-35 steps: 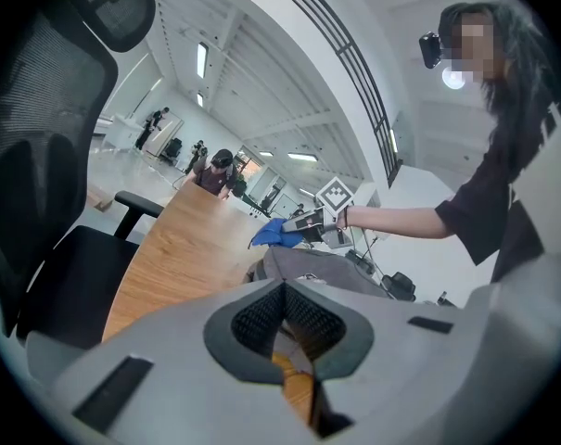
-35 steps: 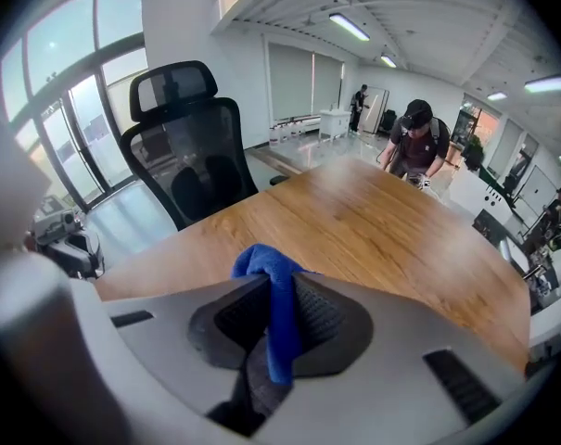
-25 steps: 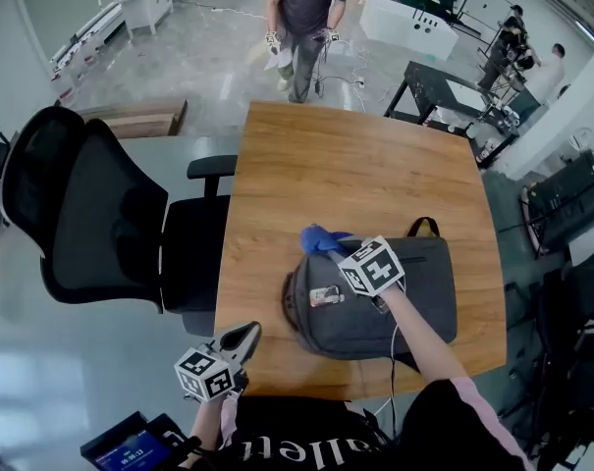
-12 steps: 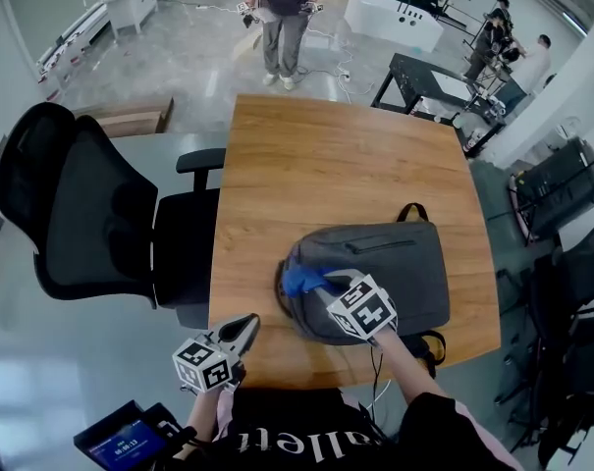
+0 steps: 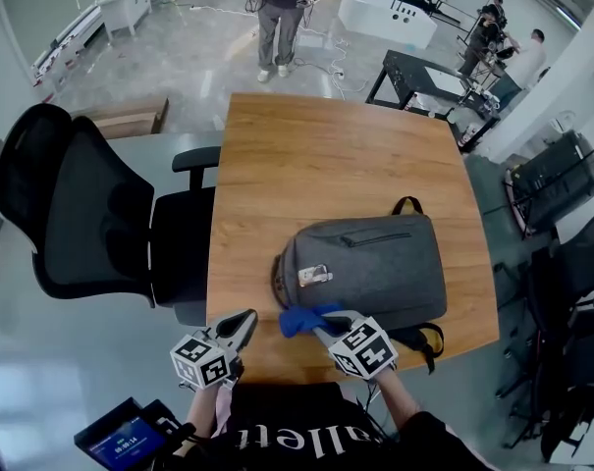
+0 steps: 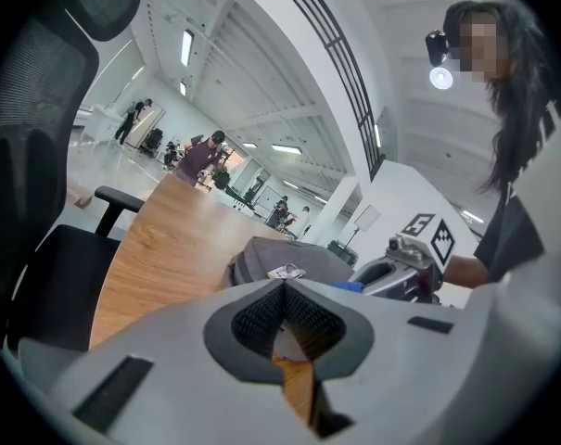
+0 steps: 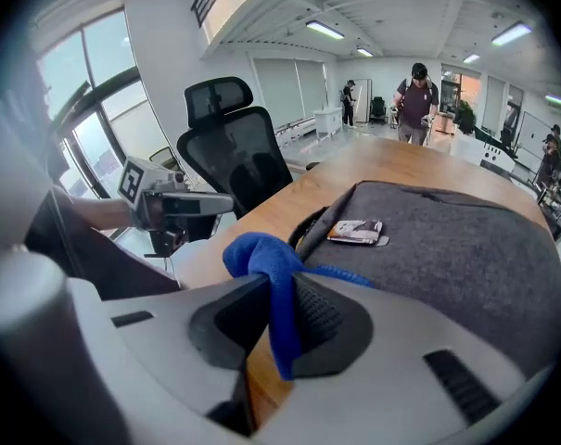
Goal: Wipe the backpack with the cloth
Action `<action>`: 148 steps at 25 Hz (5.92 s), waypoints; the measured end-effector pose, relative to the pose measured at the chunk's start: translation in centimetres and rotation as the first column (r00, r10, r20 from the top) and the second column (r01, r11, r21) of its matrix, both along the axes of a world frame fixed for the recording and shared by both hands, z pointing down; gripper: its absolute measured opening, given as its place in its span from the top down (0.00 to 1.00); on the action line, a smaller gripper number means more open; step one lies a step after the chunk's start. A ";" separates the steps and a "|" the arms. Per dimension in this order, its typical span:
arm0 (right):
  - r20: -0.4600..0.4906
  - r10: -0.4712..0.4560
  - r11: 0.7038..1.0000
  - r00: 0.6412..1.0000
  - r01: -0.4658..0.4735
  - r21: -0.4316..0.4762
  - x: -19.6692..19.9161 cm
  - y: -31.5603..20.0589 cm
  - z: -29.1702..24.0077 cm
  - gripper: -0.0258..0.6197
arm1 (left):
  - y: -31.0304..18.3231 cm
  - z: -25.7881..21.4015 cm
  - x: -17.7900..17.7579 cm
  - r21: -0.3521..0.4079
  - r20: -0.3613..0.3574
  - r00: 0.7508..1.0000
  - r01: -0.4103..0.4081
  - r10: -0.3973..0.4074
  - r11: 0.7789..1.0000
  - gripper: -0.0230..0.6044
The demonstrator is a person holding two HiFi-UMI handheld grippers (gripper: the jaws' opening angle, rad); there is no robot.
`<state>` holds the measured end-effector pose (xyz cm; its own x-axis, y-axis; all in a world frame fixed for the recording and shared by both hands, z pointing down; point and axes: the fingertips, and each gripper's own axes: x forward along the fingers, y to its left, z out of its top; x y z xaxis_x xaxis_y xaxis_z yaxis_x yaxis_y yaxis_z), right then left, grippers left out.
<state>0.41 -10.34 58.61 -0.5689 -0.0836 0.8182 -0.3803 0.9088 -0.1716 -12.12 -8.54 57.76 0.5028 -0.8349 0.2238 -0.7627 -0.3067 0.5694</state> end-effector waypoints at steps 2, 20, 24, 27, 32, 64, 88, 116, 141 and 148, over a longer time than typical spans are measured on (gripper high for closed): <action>-0.001 0.007 1.000 1.000 -0.007 -0.010 0.5 0.2 0.1 0.86 | -0.2 -0.4 0.3 0.009 0.002 1.000 -0.010 0.010 1.000 0.96; 0.055 0.237 0.892 0.970 -0.240 0.383 1.3 -21.5 -9.0 0.86 | -1.2 -3.3 6.5 0.062 0.094 0.968 -0.237 0.231 0.970 0.96; 0.015 0.300 0.875 0.954 -0.281 0.395 2.3 -24.4 -7.9 0.86 | -0.5 -3.1 6.6 0.040 0.126 0.961 -0.254 0.247 0.966 0.96; -0.077 0.288 0.886 0.955 -0.235 0.399 3.1 -25.2 -5.8 0.86 | -0.4 -2.8 6.5 0.033 0.130 0.961 -0.251 0.245 0.967 0.96; -0.079 0.212 0.914 0.974 -0.169 0.369 3.0 -22.2 -5.3 0.86 | -0.5 -2.4 6.4 0.023 0.131 0.962 -0.246 0.241 0.969 0.96; 0.051 0.326 0.937 0.944 -0.330 0.119 10.0 -3.0 -4.9 0.86 | -0.2 -2.8 10.2 0.010 0.115 0.931 -0.350 0.347 0.937 0.96; -0.062 0.338 0.888 0.939 -0.297 0.350 9.8 -25.4 -6.2 0.86 | -0.1 -2.3 8.2 0.004 0.125 0.955 -0.272 0.270 0.962 0.96; 0.015 0.572 0.820 0.820 -0.572 0.028 19.1 -0.1 -0.7 0.86 | -0.4 -1.6 14.7 -0.010 0.107 0.890 -0.444 0.443 0.896 0.96; 0.011 0.472 0.818 0.882 -0.442 0.368 19.8 -30.5 -9.7 0.86 | -1.4 -1.7 14.8 -0.028 0.091 0.907 -0.410 0.411 0.912 0.96; -0.121 0.428 0.856 0.896 -0.359 0.373 19.8 -30.7 -6.4 0.86 | -1.6 -1.7 14.4 -0.028 0.097 0.918 -0.385 0.385 0.923 0.96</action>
<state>20.18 -41.05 52.18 -0.2642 -0.5524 0.7906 -0.7117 0.6649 0.2267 2.26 -10.12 56.10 0.7601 -0.5792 0.2945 -0.6389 -0.5836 0.5012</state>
